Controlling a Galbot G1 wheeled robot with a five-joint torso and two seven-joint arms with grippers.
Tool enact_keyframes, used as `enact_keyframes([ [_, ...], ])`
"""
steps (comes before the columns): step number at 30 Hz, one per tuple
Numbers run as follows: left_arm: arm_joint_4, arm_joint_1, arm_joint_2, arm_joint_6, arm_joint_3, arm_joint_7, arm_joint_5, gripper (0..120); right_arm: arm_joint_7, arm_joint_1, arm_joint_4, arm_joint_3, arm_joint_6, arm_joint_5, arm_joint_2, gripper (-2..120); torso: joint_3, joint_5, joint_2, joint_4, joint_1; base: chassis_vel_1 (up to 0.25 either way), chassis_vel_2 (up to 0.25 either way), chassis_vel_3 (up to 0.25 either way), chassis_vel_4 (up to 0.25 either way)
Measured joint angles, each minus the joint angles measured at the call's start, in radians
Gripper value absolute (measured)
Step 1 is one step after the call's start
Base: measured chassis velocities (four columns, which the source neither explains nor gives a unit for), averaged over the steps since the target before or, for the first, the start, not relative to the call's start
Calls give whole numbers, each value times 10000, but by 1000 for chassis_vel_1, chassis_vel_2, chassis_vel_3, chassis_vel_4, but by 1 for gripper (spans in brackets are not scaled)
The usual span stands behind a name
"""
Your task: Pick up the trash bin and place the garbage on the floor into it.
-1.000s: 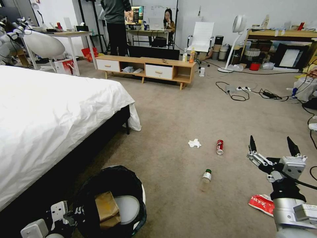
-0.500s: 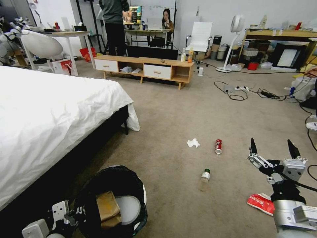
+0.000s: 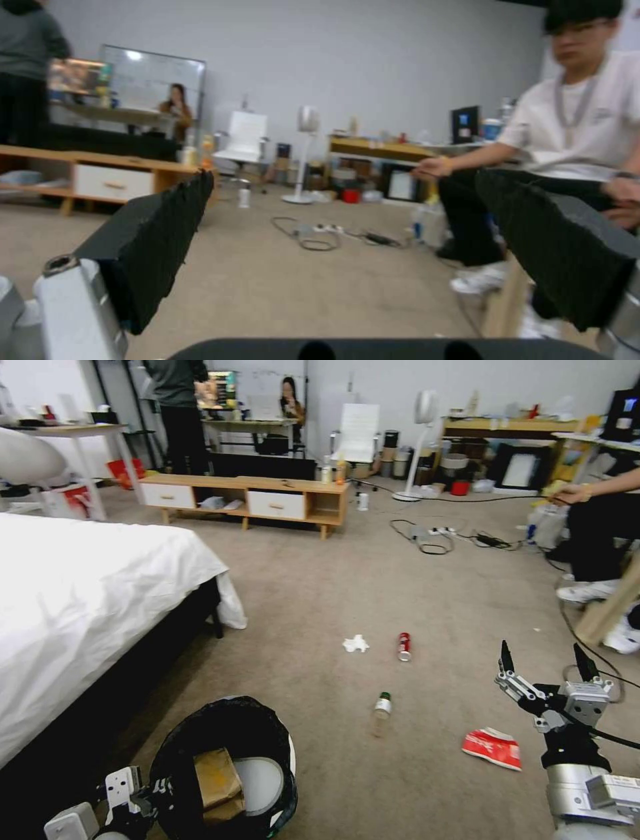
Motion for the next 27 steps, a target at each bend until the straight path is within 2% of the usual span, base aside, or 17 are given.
enact_keyframes([
  [9,12,-1,-13,-37,-64,-98,-106,2,-6,12,-81,-93,88,-7,-24,100,0,0,0,-6,0,-100,-103,-106,-107],
  [13,12,12,-17,-65,-167,-224,-172,2,-40,49,-157,-278,190,33,-26,100,0,0,0,7,0,0,0,0,0],
  [18,12,18,-19,-70,-226,-278,-213,2,-144,64,-223,-332,323,64,-48,100,0,-1,0,-1,0,0,0,0,0],
  [27,-1,23,-19,-71,-274,-314,-266,2,-272,113,-332,-336,581,42,-56,100,0,0,0,0,0,0,0,0,0],
])
